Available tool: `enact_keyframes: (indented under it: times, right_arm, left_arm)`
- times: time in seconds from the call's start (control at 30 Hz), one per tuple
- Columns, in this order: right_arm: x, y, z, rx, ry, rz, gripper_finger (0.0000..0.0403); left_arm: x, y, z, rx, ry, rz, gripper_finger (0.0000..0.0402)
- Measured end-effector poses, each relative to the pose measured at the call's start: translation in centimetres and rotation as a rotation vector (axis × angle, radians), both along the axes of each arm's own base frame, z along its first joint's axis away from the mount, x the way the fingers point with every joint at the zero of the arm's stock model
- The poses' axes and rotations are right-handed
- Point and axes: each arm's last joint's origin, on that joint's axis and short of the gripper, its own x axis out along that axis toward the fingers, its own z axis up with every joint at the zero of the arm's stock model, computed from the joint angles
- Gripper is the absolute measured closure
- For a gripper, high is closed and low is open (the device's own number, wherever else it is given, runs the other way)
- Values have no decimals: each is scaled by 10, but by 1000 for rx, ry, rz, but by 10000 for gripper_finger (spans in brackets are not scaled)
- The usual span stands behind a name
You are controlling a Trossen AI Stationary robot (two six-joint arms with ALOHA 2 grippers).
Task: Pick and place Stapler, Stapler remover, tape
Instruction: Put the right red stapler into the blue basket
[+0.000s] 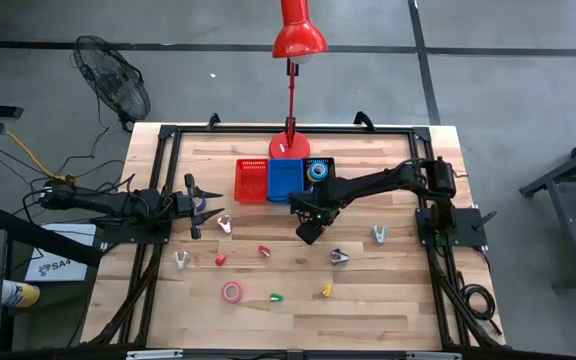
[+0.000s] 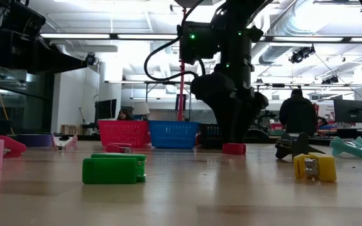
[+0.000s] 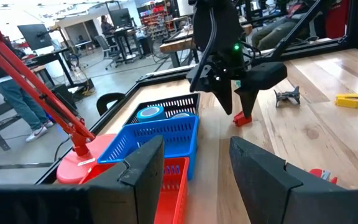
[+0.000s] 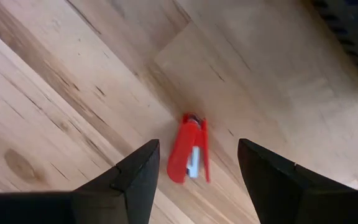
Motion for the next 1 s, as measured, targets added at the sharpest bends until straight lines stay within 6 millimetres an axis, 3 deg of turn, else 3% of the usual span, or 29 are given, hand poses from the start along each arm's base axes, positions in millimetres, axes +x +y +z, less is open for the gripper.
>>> enact_keyframes:
  times: [0.83,1.0]
  right_arm:
    - [1,5,-12,12,44,29,195]
    - [0,5,-12,20,49,27,223]
  left_arm:
    - [0,0,0,0,0,1,222]
    - [0,0,0,0,0,0,222]
